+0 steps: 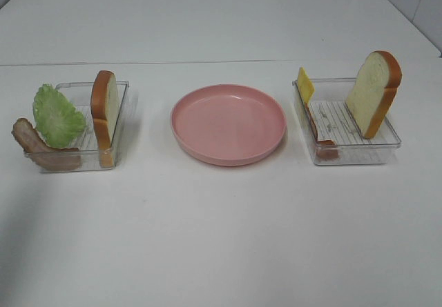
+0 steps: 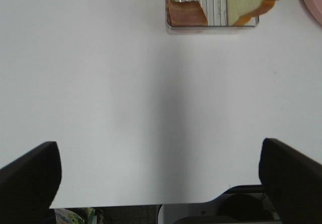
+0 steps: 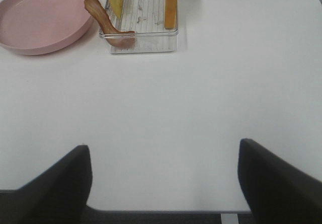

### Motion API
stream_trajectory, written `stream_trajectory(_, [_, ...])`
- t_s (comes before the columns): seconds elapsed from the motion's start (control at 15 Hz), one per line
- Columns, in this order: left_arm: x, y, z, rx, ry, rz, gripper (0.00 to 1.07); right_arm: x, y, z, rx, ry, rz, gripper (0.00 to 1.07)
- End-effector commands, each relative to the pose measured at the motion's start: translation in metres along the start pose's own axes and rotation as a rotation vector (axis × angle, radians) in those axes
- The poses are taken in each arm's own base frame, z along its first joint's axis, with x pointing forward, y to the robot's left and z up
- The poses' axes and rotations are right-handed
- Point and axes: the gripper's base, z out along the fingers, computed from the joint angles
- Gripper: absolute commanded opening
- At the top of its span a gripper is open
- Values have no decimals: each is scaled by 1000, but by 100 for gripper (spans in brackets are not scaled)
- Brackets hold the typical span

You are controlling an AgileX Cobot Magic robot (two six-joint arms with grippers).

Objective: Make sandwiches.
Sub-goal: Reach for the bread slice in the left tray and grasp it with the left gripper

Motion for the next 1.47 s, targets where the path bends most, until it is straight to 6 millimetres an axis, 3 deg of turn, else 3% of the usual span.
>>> stream_trajectory(0.07, [-29, -2, 23, 10, 146, -8, 102, 2, 0, -1, 0, -25, -1, 78])
stream_trajectory(0.13, [-54, -5, 38, 33, 167, -21, 102, 2, 0, -1, 0, -25, -1, 78])
stream_trajectory(0.33, [-77, -30, 62, 37, 204, 25, 102, 2, 0, -1, 0, -25, -1, 78])
stream_trajectory(0.4, [-89, -67, 88, 44, 249, 88, 102, 2, 0, -1, 0, -25, -1, 78])
stream_trajectory(0.67, [-105, -120, 132, 34, 300, 143, 102, 2, 0, -1, 0, -25, -1, 78])
stream_trajectory(0.73, [-114, -143, 155, 16, 303, 152, 102, 2, 0, -1, 0, -25, -1, 78])
stream_trajectory(1.07, [-121, -155, 201, 0, 354, 151, 102, 2, 0, -1, -1, -25, 0, 78])
stream_trajectory(1.2, [-115, -155, 229, -27, 412, 161, 102, 2, 0, -1, -1, -25, 0, 78])
stream_trajectory(1.47, [-109, -153, 257, -56, 452, 188, 102, 2, 0, -1, -1, -25, 0, 78])
